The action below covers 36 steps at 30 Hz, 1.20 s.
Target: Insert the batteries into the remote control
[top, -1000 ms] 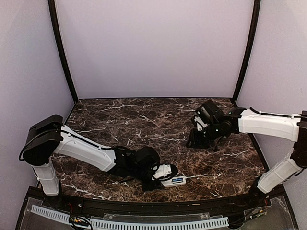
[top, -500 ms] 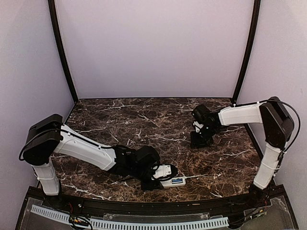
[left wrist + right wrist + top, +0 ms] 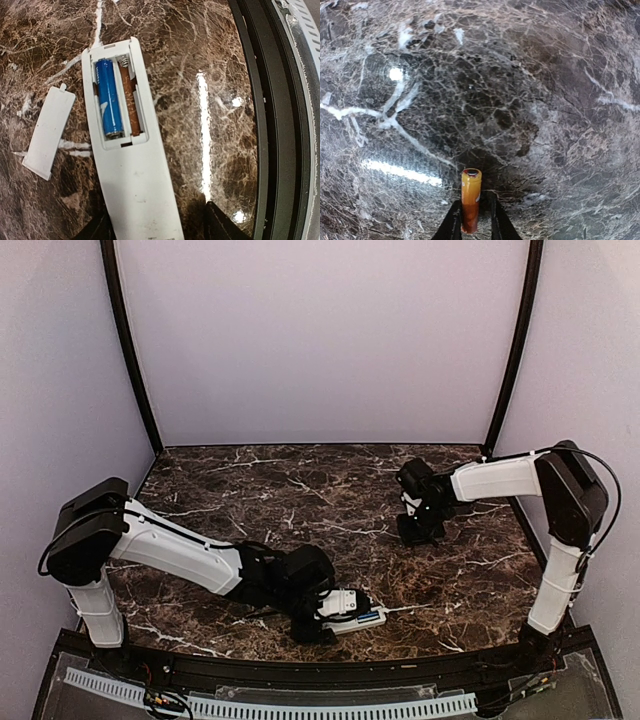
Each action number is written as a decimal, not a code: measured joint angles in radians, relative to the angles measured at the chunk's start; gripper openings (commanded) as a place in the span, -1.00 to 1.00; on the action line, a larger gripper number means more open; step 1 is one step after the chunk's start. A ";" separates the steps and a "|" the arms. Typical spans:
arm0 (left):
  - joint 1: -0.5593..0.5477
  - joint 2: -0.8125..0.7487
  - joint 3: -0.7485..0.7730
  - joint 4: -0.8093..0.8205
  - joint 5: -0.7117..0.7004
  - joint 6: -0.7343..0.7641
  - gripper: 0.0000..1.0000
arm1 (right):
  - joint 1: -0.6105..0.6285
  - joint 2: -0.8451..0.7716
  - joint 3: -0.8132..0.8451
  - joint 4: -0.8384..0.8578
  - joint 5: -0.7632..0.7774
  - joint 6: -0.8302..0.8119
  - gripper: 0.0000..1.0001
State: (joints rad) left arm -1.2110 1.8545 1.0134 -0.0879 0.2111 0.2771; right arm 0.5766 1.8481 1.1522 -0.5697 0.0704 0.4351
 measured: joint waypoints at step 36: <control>0.061 -0.439 -0.207 0.237 -0.150 0.204 0.24 | 0.027 -0.137 0.006 -0.037 -0.208 -0.068 -1.00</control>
State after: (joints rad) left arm -1.1503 1.4158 0.8066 0.1490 0.0616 0.4808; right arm 0.6033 1.7107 1.1580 -0.6067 -0.1371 0.3668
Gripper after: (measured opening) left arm 0.645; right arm 0.044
